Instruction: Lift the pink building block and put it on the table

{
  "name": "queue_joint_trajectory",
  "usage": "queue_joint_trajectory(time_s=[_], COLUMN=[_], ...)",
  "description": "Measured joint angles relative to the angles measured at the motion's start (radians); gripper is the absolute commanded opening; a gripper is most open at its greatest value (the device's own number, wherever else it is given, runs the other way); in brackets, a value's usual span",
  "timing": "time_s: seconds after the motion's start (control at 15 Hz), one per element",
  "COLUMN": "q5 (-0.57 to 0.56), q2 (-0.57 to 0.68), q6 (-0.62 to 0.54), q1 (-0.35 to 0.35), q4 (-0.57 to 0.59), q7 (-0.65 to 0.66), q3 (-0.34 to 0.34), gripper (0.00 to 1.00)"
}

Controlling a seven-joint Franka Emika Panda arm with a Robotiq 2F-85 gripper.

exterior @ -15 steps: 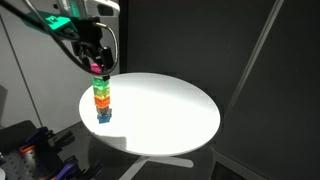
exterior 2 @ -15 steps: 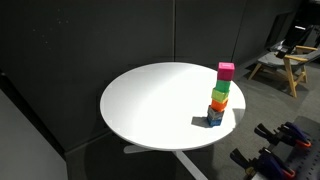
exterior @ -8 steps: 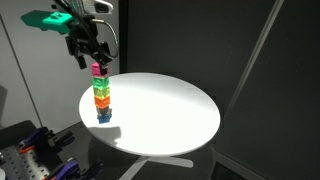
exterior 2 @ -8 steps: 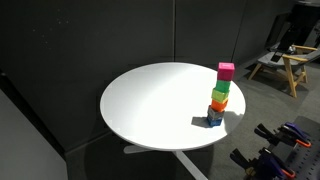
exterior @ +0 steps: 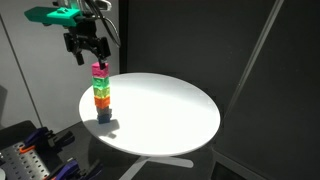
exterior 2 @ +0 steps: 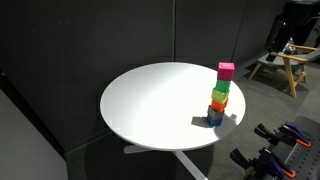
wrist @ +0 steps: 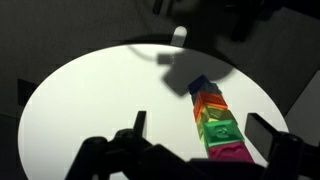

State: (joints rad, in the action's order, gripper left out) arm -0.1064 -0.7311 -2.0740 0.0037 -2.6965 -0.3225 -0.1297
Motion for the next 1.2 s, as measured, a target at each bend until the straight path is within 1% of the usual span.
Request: queue_joint_trajectory(time_s=[0.27, 0.8, 1.2], q5=[0.000, 0.000, 0.001], q2=[0.055, 0.193, 0.240], q6=[0.004, 0.004, 0.004], q1=[0.014, 0.024, 0.049], q4=[0.040, 0.112, 0.138], q7=[0.006, 0.074, 0.081], q3=[0.024, 0.108, 0.128], gripper=[1.00, 1.00, 1.00])
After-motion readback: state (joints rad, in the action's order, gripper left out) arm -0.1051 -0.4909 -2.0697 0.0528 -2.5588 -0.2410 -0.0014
